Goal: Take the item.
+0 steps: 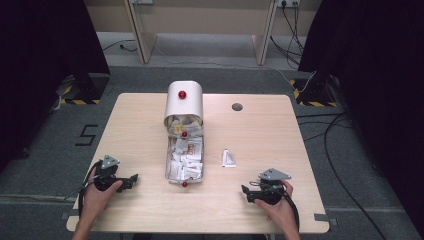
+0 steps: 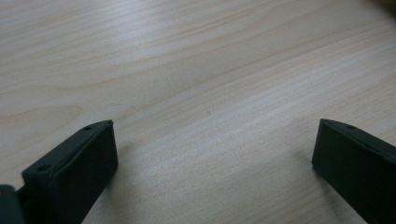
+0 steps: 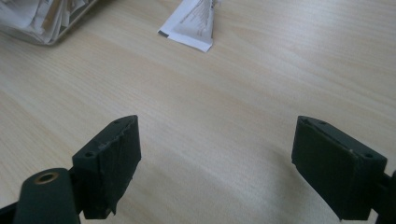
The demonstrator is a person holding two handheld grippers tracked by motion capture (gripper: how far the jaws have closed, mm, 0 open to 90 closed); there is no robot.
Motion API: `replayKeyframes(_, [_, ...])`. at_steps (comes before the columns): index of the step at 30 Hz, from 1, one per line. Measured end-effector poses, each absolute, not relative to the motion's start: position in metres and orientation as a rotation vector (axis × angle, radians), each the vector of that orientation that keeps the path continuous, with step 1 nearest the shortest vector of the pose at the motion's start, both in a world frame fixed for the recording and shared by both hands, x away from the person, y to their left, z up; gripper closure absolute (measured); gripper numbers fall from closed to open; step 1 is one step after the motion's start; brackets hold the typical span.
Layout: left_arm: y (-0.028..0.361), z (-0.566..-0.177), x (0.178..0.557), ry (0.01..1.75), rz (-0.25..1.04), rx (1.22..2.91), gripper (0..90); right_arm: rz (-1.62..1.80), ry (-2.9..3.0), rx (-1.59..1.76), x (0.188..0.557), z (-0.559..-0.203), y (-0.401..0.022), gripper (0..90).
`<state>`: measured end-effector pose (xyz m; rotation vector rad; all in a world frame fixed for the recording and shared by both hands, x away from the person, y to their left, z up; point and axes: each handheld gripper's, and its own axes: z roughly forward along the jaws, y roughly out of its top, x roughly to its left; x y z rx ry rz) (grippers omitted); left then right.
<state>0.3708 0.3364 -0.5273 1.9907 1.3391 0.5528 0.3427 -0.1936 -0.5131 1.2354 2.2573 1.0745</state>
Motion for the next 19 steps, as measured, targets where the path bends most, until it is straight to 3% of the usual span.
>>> replayKeyframes(19, [0.336, -0.527, 0.371, 1.339, 0.553, 1.991, 0.0, 0.983, 2.299, 1.198, 0.330, -0.518, -0.192, 16.3])
